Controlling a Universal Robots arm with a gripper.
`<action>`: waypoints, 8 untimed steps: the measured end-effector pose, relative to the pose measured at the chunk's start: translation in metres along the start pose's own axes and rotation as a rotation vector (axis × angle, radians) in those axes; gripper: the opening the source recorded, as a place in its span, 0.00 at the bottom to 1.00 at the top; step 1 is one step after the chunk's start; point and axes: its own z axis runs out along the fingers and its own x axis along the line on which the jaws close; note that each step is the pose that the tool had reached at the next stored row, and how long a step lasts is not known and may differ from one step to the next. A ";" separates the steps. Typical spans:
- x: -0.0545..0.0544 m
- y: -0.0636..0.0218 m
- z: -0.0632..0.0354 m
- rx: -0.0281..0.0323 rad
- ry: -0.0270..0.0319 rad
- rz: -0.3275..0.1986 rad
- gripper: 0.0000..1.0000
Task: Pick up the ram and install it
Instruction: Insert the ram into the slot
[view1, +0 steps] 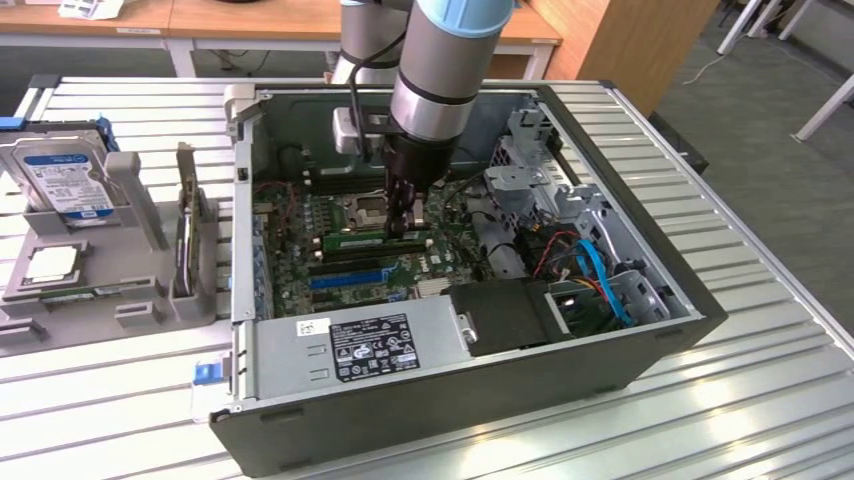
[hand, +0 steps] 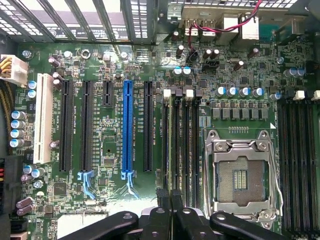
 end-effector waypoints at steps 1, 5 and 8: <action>0.000 0.0000 0.0000 -0.0001 0.0000 -0.001 0.12; 0.000 0.0000 0.0000 -0.0002 0.0004 -0.004 0.12; 0.000 0.0000 0.0000 -0.0004 0.0008 -0.009 0.12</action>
